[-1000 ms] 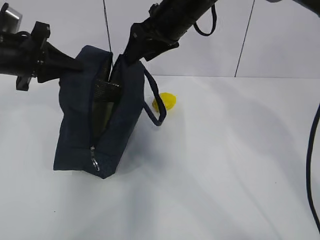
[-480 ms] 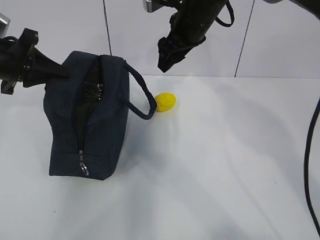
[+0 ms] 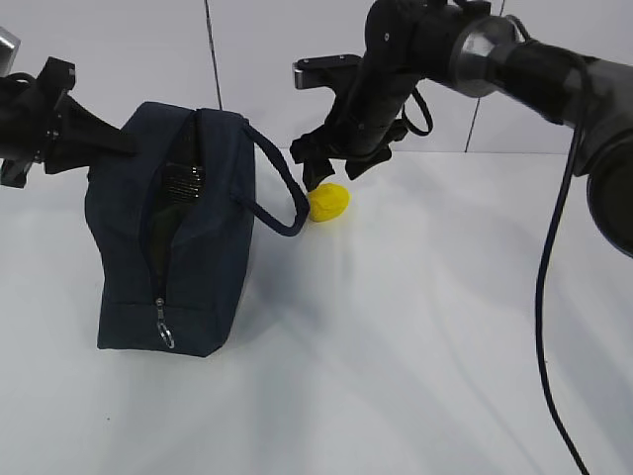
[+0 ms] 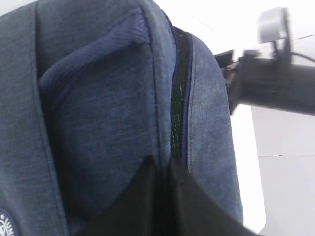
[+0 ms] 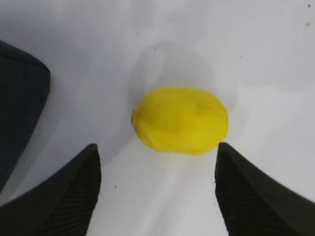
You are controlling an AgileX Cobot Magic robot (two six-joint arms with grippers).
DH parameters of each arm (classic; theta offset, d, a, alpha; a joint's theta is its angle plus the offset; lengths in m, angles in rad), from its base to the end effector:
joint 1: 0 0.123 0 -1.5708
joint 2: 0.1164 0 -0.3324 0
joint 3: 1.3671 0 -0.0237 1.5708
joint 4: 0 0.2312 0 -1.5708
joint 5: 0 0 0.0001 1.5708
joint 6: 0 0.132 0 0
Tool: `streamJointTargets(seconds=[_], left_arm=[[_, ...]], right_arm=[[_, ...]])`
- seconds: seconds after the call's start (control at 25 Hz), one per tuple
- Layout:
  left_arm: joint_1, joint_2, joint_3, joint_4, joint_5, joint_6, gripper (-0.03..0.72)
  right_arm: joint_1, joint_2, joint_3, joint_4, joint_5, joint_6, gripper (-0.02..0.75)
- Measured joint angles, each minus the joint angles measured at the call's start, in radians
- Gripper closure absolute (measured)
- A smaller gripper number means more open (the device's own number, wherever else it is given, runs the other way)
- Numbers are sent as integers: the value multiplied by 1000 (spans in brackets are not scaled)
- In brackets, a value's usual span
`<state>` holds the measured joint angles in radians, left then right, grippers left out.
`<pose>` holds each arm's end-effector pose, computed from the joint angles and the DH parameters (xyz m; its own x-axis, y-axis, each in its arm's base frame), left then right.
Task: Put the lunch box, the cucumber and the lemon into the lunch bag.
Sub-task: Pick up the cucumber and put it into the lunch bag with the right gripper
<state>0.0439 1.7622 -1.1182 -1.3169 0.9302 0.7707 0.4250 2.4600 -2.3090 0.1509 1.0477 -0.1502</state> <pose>0.3665 -0.0865 0.2735 -0.8901 -0.2794 -0.3600 0.1368 0.5898 -0.7959 0.5135 0.2513 0.1929 -0.7780 -0.4330 -0.4553 -0.5212 0.8494 0.0828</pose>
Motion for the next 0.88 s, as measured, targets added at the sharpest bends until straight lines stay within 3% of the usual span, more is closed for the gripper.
streamJointTargets(seconds=[0.48,0.88], left_arm=[[0,0,0,11,0,-1,679],[0,0,0,30,0,-1,679]], right_arm=[[0,23,-4,-21,-145,22,177],[0,24,-13,-296,-113,-182,177]])
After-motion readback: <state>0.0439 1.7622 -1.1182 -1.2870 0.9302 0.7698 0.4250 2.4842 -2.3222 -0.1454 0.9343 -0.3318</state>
